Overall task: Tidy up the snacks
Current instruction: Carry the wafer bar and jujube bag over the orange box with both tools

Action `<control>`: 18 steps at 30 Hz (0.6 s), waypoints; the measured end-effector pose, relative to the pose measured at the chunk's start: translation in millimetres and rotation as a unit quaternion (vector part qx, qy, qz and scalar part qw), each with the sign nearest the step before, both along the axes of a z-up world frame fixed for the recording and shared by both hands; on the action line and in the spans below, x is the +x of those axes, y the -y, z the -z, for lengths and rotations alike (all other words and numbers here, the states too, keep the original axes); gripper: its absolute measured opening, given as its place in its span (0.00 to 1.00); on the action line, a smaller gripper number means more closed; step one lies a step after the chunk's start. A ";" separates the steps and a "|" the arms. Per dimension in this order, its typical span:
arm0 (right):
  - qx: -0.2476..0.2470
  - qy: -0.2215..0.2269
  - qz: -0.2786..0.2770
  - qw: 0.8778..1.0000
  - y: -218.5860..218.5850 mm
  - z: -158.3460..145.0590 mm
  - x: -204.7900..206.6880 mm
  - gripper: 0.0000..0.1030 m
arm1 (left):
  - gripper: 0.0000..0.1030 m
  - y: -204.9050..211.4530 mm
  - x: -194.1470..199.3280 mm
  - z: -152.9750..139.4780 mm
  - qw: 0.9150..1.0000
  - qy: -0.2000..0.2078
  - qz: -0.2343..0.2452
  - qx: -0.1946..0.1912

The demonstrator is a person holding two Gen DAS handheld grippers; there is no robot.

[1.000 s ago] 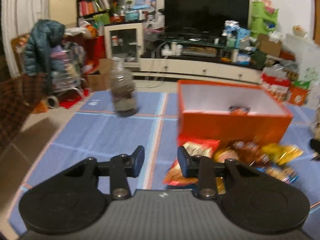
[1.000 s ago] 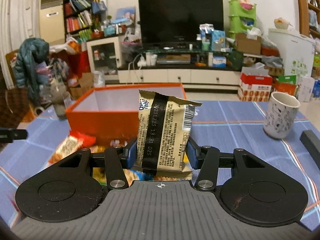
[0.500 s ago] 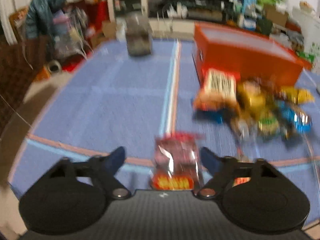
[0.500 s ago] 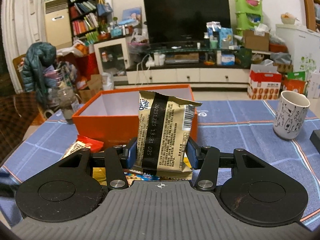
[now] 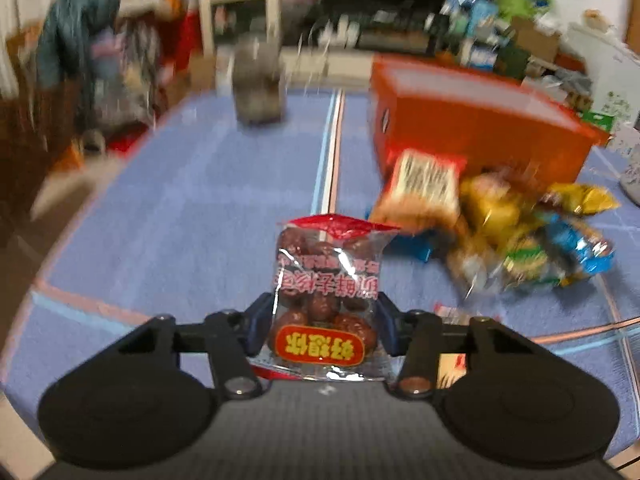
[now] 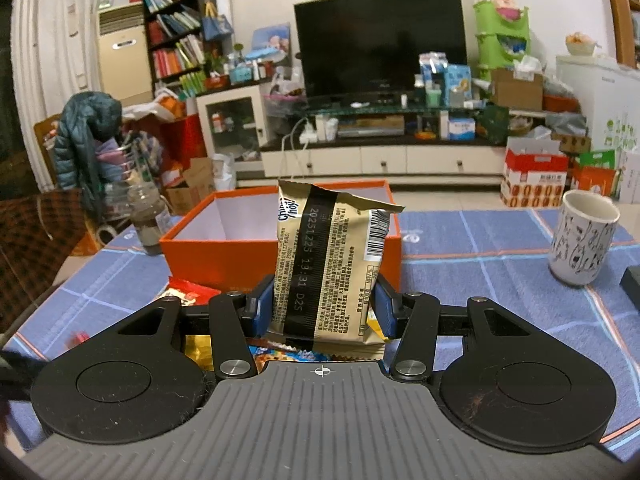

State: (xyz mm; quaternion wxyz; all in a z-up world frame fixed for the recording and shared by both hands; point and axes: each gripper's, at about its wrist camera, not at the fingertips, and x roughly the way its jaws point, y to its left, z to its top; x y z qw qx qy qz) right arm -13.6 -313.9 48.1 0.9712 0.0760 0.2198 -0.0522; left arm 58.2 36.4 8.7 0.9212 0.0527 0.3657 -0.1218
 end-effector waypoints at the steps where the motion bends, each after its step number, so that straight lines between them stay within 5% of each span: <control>1: -0.005 0.003 0.000 1.000 -1.1 -0.7 -1.0 0.36 | 0.49 2.1 -3.3 -8.5 1.000 0.017 0.002 0.006; 11: -0.013 0.005 -0.009 1.000 -4.3 -6.9 4.0 0.36 | 0.49 50.1 9.7 -64.0 0.996 0.062 0.059 -0.029; 18: 0.003 -0.011 -0.010 1.000 19.6 -21.5 68.4 0.36 | 0.49 122.3 90.3 -101.1 0.993 0.087 0.079 -0.032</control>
